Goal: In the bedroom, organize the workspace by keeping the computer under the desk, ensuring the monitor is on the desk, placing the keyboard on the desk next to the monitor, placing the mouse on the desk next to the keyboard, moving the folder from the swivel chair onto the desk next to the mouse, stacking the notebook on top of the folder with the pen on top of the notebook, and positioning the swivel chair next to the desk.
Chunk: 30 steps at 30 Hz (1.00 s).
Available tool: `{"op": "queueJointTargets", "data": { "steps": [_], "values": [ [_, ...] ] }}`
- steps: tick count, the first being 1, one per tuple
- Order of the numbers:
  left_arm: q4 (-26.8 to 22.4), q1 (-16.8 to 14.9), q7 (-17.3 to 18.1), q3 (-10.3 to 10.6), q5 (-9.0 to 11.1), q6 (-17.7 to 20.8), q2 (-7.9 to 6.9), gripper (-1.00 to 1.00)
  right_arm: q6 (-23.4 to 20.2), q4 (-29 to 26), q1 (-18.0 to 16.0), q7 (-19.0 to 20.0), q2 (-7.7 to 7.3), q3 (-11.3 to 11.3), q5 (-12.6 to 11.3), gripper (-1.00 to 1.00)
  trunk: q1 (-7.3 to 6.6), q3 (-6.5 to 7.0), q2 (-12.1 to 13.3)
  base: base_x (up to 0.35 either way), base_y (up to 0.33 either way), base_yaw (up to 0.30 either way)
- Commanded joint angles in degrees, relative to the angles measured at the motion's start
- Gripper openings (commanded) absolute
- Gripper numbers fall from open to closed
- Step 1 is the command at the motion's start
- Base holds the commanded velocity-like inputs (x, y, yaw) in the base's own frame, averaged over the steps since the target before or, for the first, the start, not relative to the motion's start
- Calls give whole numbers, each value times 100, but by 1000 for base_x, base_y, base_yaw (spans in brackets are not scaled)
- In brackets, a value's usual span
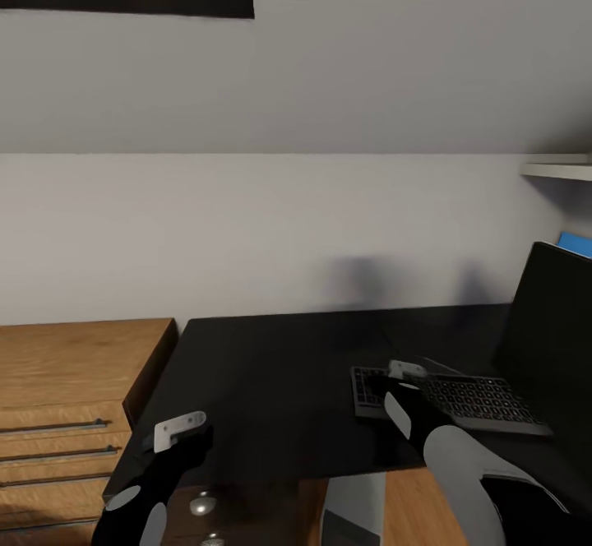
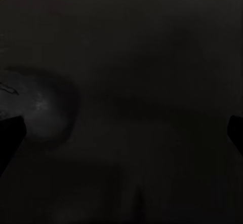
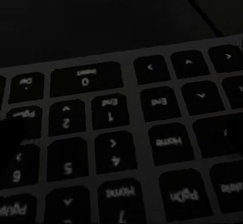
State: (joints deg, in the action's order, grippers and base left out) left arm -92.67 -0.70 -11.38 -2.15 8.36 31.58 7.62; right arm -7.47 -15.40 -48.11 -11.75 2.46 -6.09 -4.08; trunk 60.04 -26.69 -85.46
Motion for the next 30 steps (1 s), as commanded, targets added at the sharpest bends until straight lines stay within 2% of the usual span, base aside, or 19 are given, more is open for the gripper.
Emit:
{"op": "queueJointTargets", "data": {
  "steps": [1, 10, 18, 30],
  "values": [
    [-6, -7, -40, -2, 60, 24, 3, 100, -18, 117, 3, -3, 3, -33, -137, 100, 0, -7, -3, 0, 0, 252],
    [-6, -7, -40, 6, 60, 18, -4, 100, -30, 105, 3, 7, 0, -33, -137, 100, 0, -7, -3, 0, 0, 237],
    [-6, -9, -40, 12, 60, 15, -6, 100, -70, 102, 3, 14, 0, -33, -137, 100, 0, -7, -3, -47, 226, 7],
    [-6, -5, -40, 21, 60, 15, -1, 100, -71, 92, 3, 15, 0, -33, -137, 100, 0, -7, -3, -2, 21, 0]
  ]
}}
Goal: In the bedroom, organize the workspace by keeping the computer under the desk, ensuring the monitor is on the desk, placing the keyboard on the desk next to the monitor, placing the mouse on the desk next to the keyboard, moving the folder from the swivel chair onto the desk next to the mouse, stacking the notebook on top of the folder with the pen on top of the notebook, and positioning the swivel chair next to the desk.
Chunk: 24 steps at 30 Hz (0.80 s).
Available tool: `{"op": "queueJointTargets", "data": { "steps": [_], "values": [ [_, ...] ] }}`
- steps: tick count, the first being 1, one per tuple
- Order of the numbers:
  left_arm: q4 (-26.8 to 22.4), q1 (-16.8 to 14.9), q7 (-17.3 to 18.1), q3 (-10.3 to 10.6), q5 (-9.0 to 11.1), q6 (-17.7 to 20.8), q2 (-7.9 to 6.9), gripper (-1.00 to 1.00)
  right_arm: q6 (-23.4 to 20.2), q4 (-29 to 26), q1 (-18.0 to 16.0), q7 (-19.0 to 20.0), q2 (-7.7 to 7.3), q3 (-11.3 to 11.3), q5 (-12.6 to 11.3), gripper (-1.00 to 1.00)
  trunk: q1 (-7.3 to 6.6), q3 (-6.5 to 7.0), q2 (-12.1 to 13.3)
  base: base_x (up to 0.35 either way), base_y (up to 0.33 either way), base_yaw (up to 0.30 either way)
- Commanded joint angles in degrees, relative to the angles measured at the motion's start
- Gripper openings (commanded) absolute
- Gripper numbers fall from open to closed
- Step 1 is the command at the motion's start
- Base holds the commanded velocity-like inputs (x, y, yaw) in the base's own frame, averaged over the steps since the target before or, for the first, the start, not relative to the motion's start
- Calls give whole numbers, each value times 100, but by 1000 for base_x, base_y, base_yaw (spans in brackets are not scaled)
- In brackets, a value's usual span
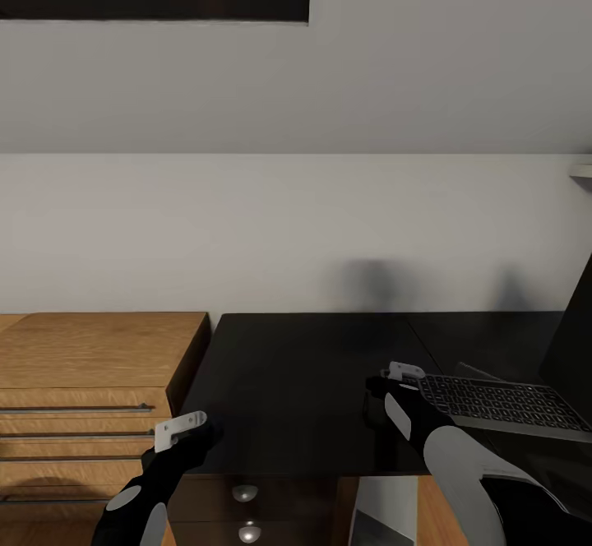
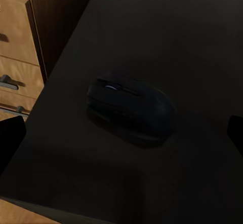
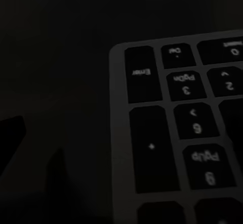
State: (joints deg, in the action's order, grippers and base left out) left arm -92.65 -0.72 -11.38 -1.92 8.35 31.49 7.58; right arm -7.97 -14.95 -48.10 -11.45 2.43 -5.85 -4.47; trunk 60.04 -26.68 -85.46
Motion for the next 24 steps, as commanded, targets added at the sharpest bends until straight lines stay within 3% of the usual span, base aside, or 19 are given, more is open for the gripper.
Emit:
{"op": "queueJointTargets", "data": {
  "steps": [1, 12, 19, 24],
  "values": [
    [-8, -4, -40, -2, 61, 24, 4, 100, -21, 45, 2, -15, 3, -56, -98, 100, 0, -8, -3, 0, 37, 0],
    [-8, -6, -40, 9, 61, 32, 6, 100, -21, 46, 2, -15, 3, -56, -98, 100, 0, -8, -3, -30, 83, 0],
    [-8, -7, -40, 16, 61, 33, 6, 100, -21, 52, 2, -15, 3, -56, -98, 100, -153, 118, 278, 0, 1, 0],
    [-8, -7, -40, 16, 61, 33, 6, 100, -15, 43, 2, -15, -1, -56, -93, 100, -153, 118, 278, 0, 0, 0]
  ]
}}
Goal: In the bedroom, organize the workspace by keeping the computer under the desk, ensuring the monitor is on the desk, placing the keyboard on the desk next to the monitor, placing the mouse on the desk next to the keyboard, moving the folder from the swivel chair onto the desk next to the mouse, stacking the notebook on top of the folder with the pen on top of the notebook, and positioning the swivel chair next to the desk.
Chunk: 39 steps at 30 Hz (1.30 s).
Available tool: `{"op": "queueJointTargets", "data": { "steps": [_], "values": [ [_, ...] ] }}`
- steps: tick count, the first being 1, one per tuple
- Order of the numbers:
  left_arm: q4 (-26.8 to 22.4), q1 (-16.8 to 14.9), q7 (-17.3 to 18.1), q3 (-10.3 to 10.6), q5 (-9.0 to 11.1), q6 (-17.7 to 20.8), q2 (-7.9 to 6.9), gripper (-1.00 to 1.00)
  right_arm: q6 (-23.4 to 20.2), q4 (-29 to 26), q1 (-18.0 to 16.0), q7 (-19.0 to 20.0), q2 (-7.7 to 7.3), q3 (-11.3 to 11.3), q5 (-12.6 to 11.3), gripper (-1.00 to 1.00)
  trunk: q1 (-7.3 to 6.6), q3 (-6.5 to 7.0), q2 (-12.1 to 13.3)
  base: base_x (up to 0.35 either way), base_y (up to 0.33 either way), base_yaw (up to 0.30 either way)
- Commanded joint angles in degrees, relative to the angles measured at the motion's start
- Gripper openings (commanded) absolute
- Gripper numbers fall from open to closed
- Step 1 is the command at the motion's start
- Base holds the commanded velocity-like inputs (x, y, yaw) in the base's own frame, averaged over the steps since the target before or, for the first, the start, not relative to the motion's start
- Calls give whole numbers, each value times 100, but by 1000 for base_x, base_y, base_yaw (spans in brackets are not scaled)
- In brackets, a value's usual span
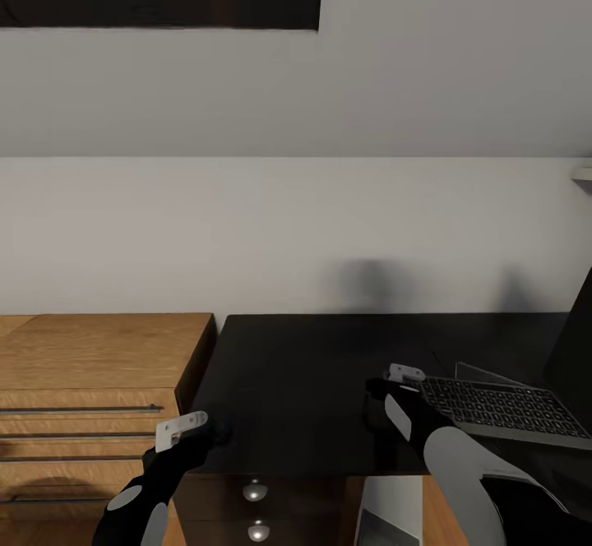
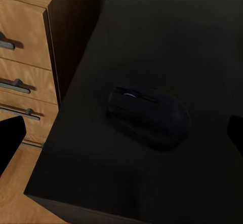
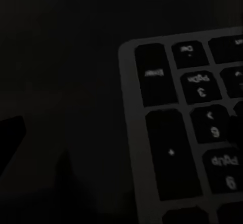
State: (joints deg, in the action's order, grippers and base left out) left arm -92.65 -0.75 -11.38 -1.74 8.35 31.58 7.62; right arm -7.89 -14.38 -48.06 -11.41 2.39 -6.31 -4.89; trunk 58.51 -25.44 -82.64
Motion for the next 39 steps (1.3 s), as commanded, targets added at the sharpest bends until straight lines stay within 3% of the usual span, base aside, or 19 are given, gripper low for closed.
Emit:
{"op": "queueJointTargets", "data": {
  "steps": [1, 7, 13, 25, 39],
  "values": [
    [-7, -2, -40, -2, 61, 24, 2, 100, -21, -16, -1, -19, 1, -11, -50, 100, -22, 11, 36, 0, 0, 0],
    [-7, -1, -40, -2, 61, 24, 2, 100, -19, -20, -1, -19, 4, -10, -52, 100, -154, 119, 277, 0, 0, 0],
    [-7, -4, -40, 3, 61, 24, 2, 100, -12, -21, -1, -19, 7, -4, -51, 100, -154, 119, 277, 0, 0, 0],
    [-7, -4, -46, 7, 61, 24, 2, 100, 9, -29, -1, -19, 7, -2, -47, 100, -417, 335, 758, 0, 0, 0],
    [0, -4, -49, -10, 44, 31, 2, 100, 23, -111, -1, -40, 77, -9, -47, 100, -417, 335, 758, 0, -31, 0]
  ]
}}
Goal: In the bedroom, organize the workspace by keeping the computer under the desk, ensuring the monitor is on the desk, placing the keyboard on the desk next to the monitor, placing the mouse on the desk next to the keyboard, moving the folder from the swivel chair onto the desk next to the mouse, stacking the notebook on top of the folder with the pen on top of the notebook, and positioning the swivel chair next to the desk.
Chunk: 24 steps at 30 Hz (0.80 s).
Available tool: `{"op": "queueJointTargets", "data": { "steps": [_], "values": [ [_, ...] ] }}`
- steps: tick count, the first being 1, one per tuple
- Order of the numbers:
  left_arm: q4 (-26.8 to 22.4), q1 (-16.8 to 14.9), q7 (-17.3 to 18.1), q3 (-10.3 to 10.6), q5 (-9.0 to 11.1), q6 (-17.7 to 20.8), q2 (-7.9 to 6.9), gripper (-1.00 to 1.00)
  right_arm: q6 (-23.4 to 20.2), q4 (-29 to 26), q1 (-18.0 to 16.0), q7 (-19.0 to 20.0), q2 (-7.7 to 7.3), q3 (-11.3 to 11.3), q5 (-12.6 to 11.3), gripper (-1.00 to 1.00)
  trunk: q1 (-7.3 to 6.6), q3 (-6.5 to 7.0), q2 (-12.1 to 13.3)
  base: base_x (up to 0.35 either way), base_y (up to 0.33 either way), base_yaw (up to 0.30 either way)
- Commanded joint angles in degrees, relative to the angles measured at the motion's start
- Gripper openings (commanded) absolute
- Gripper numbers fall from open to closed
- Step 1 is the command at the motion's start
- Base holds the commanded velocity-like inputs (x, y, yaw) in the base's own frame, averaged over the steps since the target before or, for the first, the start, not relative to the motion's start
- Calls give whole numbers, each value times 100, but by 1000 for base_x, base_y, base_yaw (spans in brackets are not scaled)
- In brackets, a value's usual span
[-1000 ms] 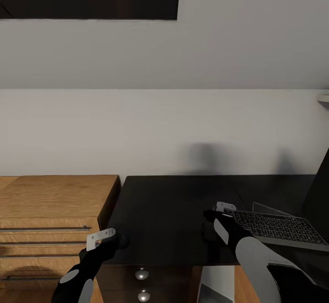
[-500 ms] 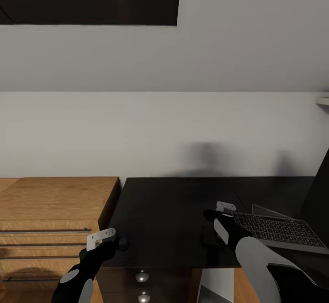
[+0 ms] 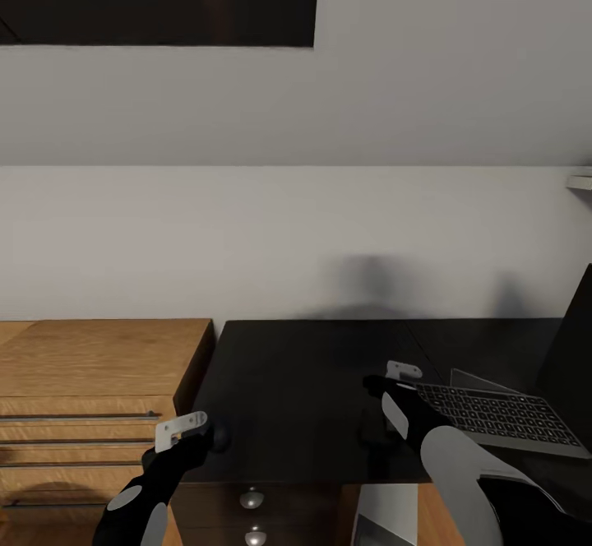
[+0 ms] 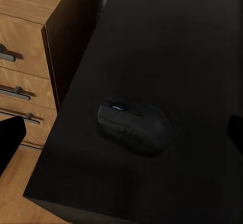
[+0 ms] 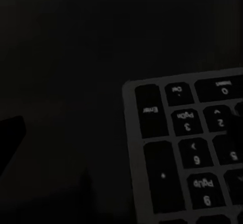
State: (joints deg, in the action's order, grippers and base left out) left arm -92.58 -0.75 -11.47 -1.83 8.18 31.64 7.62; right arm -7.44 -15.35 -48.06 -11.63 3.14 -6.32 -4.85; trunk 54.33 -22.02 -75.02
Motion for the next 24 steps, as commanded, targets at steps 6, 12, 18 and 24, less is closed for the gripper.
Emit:
{"op": "queueJointTargets", "data": {
  "steps": [6, 12, 18, 24],
  "values": [
    [-5, -4, -40, -2, 61, 25, 3, 100, -21, -23, -1, -18, 4, -6, -51, 100, 0, -7, -4, 0, -5, 0],
    [-5, -3, -40, -2, 59, 19, 3, 100, -33, -10, -1, 1, 8, -4, -57, 100, 0, -7, -4, 0, -22, 0],
    [-5, -2, -40, -2, 54, 18, 3, 100, -34, -4, -1, -2, 5, -4, -52, 100, 0, -7, -4, 0, -209, 0],
    [-5, -4, -40, -2, 52, 19, 3, 100, -42, -3, -1, -5, 7, -2, -51, 100, 0, -7, -4, 0, -195, 0]
  ]
}}
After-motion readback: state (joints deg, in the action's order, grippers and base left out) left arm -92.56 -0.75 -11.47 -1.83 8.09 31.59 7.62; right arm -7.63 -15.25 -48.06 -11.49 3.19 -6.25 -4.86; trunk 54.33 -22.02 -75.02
